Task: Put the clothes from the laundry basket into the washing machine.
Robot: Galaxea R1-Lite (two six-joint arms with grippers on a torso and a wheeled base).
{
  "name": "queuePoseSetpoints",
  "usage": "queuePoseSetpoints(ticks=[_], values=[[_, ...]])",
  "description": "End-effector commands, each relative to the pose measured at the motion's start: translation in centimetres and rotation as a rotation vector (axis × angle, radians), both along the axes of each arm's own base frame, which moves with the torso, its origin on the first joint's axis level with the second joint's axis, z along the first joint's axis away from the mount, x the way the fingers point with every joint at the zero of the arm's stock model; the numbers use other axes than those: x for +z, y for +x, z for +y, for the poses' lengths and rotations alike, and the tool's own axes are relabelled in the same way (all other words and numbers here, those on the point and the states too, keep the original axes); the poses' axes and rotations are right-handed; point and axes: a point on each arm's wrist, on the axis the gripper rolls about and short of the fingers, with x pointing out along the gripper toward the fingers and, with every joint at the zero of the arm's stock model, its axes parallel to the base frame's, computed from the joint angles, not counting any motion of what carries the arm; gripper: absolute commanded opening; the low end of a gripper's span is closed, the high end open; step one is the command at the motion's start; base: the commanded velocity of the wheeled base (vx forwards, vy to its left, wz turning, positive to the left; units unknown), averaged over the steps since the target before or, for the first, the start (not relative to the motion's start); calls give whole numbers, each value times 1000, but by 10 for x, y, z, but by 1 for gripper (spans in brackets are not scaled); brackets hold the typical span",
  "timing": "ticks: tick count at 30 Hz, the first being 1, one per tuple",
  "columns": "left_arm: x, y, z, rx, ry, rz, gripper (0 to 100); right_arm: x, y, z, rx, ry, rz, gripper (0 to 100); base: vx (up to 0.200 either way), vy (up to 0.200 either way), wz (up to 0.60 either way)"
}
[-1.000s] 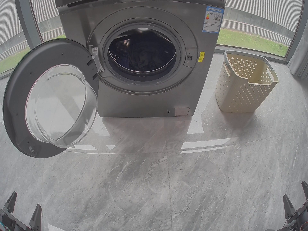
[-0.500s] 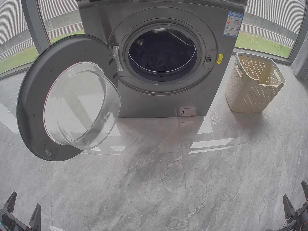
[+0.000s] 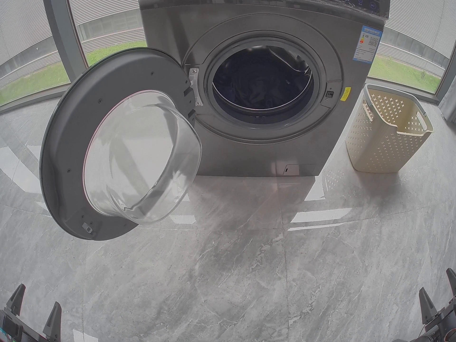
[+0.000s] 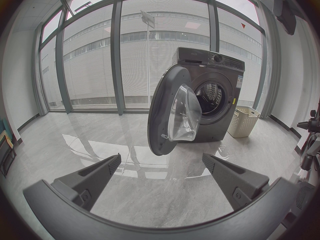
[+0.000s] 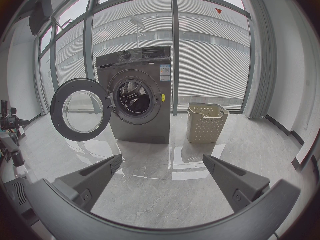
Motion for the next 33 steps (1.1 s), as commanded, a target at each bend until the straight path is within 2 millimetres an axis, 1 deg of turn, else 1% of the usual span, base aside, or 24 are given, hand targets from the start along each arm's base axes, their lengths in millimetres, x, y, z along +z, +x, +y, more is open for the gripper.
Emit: queuePoseSetpoints(ticks=[1,5,17,27,33], values=[[-5,0,0,0,0,3,100,-5,1,0,0,-1,13,100,200,0,0],[-5,0,0,0,0,4,100,-5,1,0,0,-1,13,100,200,0,0],[-5,0,0,0,0,3,100,-5,1,0,0,-1,13,100,0,0,0],[-5,0,0,-1,0,4,100,-5,1,0,0,1,13,100,0,200,0],[-5,0,0,-1,0,4,100,-5,1,0,0,-1,13,100,0,0,0]])
